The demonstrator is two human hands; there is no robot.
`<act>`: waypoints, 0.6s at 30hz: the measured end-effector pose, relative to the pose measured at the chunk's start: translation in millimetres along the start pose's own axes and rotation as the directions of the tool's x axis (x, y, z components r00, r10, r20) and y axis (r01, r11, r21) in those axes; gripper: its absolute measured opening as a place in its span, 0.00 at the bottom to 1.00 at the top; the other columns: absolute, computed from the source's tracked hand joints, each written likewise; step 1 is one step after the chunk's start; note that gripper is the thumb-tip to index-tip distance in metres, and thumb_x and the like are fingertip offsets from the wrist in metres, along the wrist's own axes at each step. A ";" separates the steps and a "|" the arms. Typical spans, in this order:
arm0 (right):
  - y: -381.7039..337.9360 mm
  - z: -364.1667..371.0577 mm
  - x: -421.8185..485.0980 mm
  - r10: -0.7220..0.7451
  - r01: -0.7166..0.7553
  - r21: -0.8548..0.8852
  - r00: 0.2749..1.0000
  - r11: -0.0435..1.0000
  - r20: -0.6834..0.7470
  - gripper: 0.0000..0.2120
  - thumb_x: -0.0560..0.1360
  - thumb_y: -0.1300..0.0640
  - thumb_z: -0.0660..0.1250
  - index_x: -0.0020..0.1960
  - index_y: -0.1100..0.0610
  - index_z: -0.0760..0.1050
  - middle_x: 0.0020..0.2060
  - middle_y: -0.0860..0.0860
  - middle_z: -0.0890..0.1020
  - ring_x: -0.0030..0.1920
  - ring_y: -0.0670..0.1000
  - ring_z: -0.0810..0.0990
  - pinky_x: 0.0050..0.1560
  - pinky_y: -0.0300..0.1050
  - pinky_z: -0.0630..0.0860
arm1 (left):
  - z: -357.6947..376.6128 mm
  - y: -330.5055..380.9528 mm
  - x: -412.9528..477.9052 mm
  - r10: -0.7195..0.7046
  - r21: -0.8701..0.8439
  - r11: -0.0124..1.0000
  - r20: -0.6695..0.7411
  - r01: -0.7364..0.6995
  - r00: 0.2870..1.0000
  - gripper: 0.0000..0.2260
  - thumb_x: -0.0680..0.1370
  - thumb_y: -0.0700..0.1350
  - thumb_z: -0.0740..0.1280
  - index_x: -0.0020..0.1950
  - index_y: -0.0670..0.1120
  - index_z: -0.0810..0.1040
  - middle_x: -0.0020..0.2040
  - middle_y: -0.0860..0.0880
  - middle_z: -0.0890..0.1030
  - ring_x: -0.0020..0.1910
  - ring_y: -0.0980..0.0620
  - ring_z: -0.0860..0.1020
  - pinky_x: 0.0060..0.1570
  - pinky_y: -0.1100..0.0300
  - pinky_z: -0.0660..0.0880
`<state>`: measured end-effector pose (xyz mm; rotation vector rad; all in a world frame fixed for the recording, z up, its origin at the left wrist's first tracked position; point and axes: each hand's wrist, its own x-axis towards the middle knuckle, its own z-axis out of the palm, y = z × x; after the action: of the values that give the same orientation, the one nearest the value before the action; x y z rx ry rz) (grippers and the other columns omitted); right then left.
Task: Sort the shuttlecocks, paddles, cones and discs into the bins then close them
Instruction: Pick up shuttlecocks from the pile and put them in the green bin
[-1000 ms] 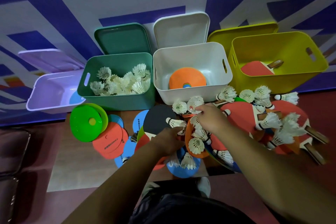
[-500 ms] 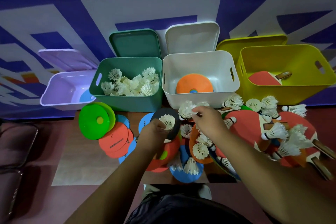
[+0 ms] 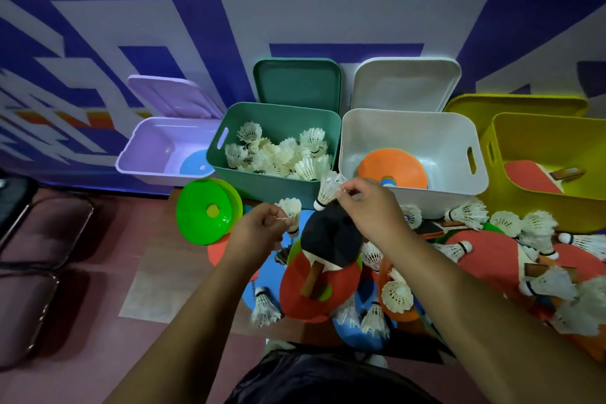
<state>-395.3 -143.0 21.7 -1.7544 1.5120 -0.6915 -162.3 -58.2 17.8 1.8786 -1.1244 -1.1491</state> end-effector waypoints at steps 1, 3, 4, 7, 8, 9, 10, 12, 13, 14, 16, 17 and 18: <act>-4.6 1.7 6.4 0.008 -0.008 -0.002 1.000 1.000 -0.015 0.04 0.80 0.51 0.71 0.53 0.50 0.84 0.52 0.46 0.82 0.52 0.47 0.80 0.53 0.43 0.74 | -6.6 0.5 2.4 0.006 -0.020 1.000 -0.009 -0.006 1.000 0.06 0.79 0.47 0.74 0.45 0.48 0.79 0.37 0.39 0.84 0.36 0.36 0.82 0.36 0.47 0.76; -14.6 3.3 19.8 0.017 -0.016 0.013 0.998 1.000 -0.055 0.06 0.80 0.52 0.71 0.54 0.51 0.85 0.52 0.47 0.83 0.52 0.48 0.81 0.56 0.45 0.76 | -18.8 5.9 6.7 0.027 -0.034 0.999 -0.050 -0.029 0.998 0.06 0.80 0.47 0.74 0.46 0.48 0.80 0.36 0.43 0.84 0.39 0.36 0.83 0.37 0.45 0.78; -19.3 3.5 27.0 0.019 -0.018 0.016 0.997 1.000 -0.073 0.07 0.80 0.53 0.71 0.55 0.52 0.85 0.52 0.47 0.83 0.54 0.48 0.81 0.56 0.44 0.75 | -24.9 9.7 9.7 0.037 -0.033 0.999 -0.073 -0.040 0.997 0.05 0.80 0.47 0.74 0.47 0.48 0.81 0.37 0.44 0.84 0.40 0.39 0.83 0.38 0.45 0.79; -36.0 3.1 51.8 0.010 -0.012 -0.011 0.990 1.000 -0.138 0.06 0.80 0.53 0.71 0.54 0.53 0.85 0.50 0.45 0.80 0.55 0.48 0.79 0.54 0.41 0.69 | -43.6 19.8 23.6 0.067 -0.075 0.995 -0.083 -0.073 0.994 0.05 0.79 0.46 0.75 0.47 0.47 0.82 0.40 0.41 0.83 0.37 0.48 0.81 0.40 0.50 0.77; -41.7 2.8 60.2 0.013 -0.015 -0.009 0.986 1.000 -0.164 0.06 0.80 0.53 0.71 0.54 0.53 0.84 0.50 0.45 0.79 0.54 0.49 0.79 0.55 0.42 0.71 | -50.1 22.7 28.5 0.078 -0.103 0.991 -0.077 -0.086 0.994 0.05 0.78 0.46 0.75 0.47 0.47 0.82 0.40 0.40 0.84 0.37 0.49 0.80 0.41 0.52 0.76; -46.5 3.1 69.0 0.018 -0.020 -0.007 0.982 1.000 -0.186 0.06 0.80 0.53 0.71 0.53 0.52 0.84 0.51 0.46 0.78 0.54 0.50 0.80 0.57 0.44 0.73 | -56.0 25.0 34.1 0.087 -0.128 0.987 -0.072 -0.095 0.994 0.06 0.78 0.47 0.76 0.47 0.47 0.82 0.41 0.39 0.84 0.37 0.48 0.80 0.41 0.52 0.76; -50.1 3.8 77.8 0.021 -0.024 -0.010 0.979 1.000 -0.201 0.05 0.80 0.53 0.70 0.54 0.52 0.84 0.52 0.46 0.77 0.55 0.51 0.80 0.58 0.45 0.74 | -61.6 26.8 40.3 0.092 -0.137 0.985 -0.071 -0.101 0.993 0.06 0.78 0.48 0.76 0.47 0.48 0.82 0.41 0.39 0.84 0.37 0.45 0.80 0.41 0.52 0.76; -53.1 7.5 93.5 0.028 -0.039 -0.057 0.983 0.998 -0.181 0.08 0.80 0.54 0.70 0.58 0.53 0.83 0.55 0.47 0.77 0.58 0.52 0.80 0.59 0.42 0.72 | -71.8 29.1 52.1 0.094 -0.156 0.982 -0.071 -0.104 0.993 0.05 0.79 0.45 0.75 0.48 0.46 0.81 0.38 0.41 0.83 0.36 0.45 0.79 0.39 0.54 0.76; -52.8 10.4 100.0 0.033 -0.049 -0.097 0.987 0.994 -0.154 0.11 0.80 0.55 0.70 0.62 0.53 0.82 0.57 0.49 0.78 0.60 0.52 0.79 0.60 0.40 0.70 | -76.7 29.4 58.6 0.088 -0.179 0.979 -0.074 -0.100 0.993 0.05 0.79 0.43 0.75 0.48 0.44 0.81 0.37 0.42 0.81 0.36 0.48 0.78 0.37 0.56 0.75; -51.3 13.8 105.9 0.049 -0.066 -0.132 0.991 0.989 -0.128 0.14 0.80 0.55 0.70 0.65 0.54 0.81 0.59 0.51 0.78 0.62 0.53 0.79 0.60 0.39 0.69 | -81.6 29.3 65.4 0.081 -0.198 0.976 -0.078 -0.095 0.994 0.04 0.79 0.42 0.74 0.48 0.43 0.81 0.37 0.44 0.80 0.36 0.50 0.78 0.36 0.57 0.75; -48.5 20.5 112.3 0.084 -0.099 -0.161 0.992 0.982 -0.098 0.17 0.79 0.56 0.70 0.67 0.54 0.80 0.62 0.54 0.79 0.63 0.54 0.79 0.61 0.40 0.69 | -92.4 26.4 80.7 0.069 -0.206 0.975 -0.095 -0.088 0.993 0.03 0.80 0.43 0.74 0.49 0.45 0.81 0.38 0.46 0.81 0.38 0.51 0.79 0.38 0.55 0.76; -47.7 24.0 112.7 0.096 -0.110 -0.163 0.991 0.980 -0.089 0.16 0.79 0.57 0.69 0.67 0.54 0.80 0.62 0.54 0.79 0.62 0.54 0.79 0.61 0.40 0.69 | -97.9 24.2 88.8 0.068 -0.203 0.975 -0.107 -0.088 0.992 0.03 0.80 0.44 0.73 0.49 0.46 0.82 0.39 0.47 0.82 0.38 0.52 0.80 0.40 0.54 0.77; -46.7 27.9 111.8 0.111 -0.123 -0.164 0.991 0.979 -0.080 0.15 0.79 0.57 0.69 0.66 0.54 0.81 0.61 0.54 0.79 0.61 0.53 0.80 0.61 0.39 0.69 | -103.6 21.8 96.3 0.066 -0.204 0.975 -0.123 -0.090 0.990 0.03 0.81 0.45 0.72 0.49 0.47 0.82 0.39 0.49 0.83 0.39 0.52 0.81 0.41 0.55 0.78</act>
<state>-326.0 -245.2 36.1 -1.7631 1.7515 -0.5861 -51.3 -144.6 44.2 1.7013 -0.9657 -1.0570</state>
